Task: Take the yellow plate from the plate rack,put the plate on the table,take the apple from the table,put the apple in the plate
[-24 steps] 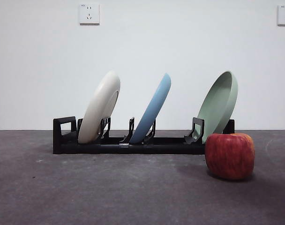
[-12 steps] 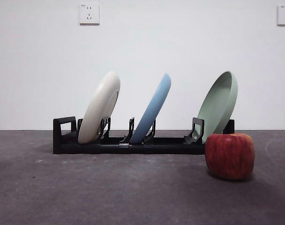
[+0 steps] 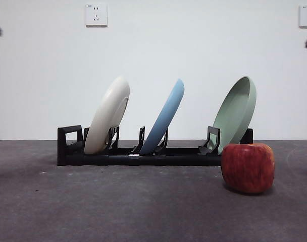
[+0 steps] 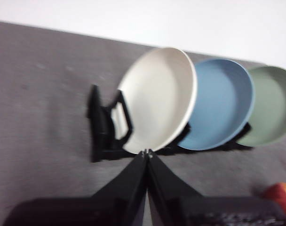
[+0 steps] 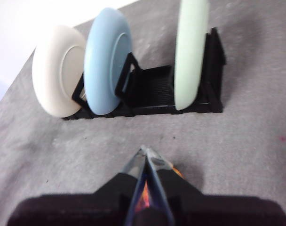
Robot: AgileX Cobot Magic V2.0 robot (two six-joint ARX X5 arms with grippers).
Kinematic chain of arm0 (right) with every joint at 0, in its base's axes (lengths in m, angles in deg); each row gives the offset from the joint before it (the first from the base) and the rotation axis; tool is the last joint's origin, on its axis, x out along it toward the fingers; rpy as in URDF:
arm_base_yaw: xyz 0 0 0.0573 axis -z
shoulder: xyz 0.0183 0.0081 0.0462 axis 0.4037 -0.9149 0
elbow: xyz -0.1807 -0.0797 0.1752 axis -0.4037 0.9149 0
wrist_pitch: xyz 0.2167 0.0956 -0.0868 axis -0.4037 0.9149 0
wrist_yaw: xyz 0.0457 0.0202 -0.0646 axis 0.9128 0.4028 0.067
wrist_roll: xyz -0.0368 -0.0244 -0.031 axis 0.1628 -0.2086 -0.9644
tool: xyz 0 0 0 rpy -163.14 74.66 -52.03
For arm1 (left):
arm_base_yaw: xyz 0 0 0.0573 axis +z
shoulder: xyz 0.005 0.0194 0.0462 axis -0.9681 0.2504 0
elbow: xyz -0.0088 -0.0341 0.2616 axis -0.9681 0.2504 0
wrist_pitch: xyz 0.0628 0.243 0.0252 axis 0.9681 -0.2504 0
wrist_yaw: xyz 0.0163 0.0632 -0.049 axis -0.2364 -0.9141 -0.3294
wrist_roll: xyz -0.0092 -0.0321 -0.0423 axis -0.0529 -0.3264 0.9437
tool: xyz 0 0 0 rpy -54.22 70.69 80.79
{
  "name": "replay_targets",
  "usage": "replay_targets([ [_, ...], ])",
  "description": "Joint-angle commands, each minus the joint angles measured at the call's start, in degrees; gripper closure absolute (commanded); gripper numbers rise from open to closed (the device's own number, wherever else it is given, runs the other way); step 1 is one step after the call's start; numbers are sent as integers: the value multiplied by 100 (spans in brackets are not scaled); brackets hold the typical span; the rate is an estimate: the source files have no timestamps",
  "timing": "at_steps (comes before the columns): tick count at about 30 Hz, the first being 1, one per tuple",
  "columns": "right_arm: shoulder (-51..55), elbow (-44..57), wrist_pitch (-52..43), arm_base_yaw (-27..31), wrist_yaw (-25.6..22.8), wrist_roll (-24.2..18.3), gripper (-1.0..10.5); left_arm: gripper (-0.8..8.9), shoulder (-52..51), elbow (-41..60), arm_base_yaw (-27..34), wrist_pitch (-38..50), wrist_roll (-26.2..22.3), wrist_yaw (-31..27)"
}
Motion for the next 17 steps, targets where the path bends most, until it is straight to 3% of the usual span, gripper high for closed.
replay_targets([
  [1,-391,-413,229,-9,136,-431,939,817,723,-494,11,-151,-116,452],
  [4,-748,-765,470,-9,131,-538,821,783,1458,-1091,-20,-396,-173,699],
  [8,-1062,-1034,586,-9,131,-544,621,576,2284,-1845,-184,-671,-232,706],
  [17,-1211,-1084,595,-9,129,-544,625,562,4385,-4159,-1043,-1384,-273,654],
])
